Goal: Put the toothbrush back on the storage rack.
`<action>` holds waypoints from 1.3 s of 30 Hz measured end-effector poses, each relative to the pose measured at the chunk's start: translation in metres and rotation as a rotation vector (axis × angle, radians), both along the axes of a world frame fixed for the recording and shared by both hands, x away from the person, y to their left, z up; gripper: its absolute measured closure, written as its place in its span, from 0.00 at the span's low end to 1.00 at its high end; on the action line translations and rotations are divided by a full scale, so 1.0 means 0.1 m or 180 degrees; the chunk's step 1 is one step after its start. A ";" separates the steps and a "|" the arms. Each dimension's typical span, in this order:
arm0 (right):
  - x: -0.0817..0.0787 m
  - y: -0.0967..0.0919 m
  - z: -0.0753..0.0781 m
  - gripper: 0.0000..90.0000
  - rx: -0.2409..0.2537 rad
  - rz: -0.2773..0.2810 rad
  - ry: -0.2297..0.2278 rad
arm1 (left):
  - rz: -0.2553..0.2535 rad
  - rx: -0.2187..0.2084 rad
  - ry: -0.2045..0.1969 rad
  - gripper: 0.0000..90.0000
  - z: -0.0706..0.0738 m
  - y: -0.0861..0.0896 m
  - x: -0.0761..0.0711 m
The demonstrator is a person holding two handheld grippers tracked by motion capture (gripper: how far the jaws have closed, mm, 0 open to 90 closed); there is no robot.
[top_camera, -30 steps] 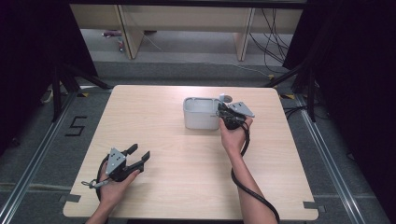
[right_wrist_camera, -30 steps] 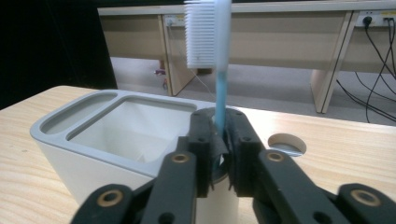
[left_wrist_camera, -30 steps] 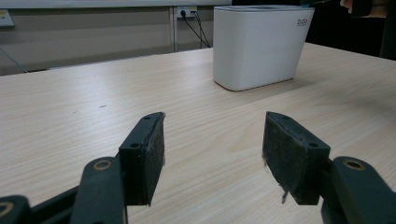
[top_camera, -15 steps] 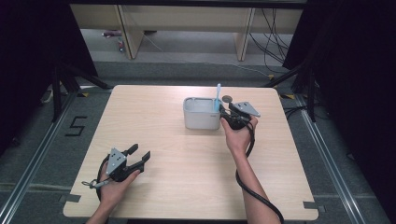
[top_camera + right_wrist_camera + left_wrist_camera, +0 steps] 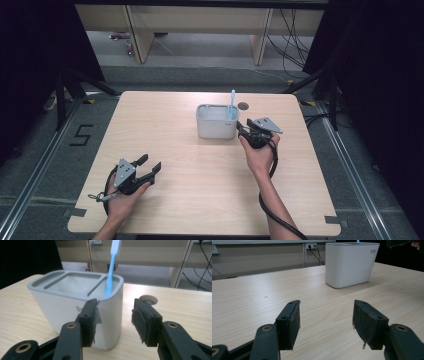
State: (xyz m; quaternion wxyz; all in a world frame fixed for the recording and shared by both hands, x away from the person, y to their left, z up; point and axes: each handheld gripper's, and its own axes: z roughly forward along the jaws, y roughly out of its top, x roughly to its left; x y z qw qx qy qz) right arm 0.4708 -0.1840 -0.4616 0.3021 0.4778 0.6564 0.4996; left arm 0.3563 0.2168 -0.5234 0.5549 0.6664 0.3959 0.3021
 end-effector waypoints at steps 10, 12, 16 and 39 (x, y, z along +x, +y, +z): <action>-0.16 -0.08 -0.04 0.60 -0.0026 0.0169 0.0175 | -0.0005 0.0008 -0.0005 0.43 0.00 0.00 0.00; -0.20 -0.11 -0.04 0.60 -0.0061 0.0213 0.0199 | -0.0004 0.0008 -0.0006 0.43 0.00 0.00 0.00; -0.28 -0.15 -0.05 0.59 -0.0025 0.0171 0.0277 | -0.0004 0.0014 -0.0009 0.43 0.00 -0.01 0.00; -0.78 -0.41 -0.37 0.58 -0.0060 0.0431 0.0345 | 0.0022 0.0000 0.0003 0.43 0.00 0.00 0.00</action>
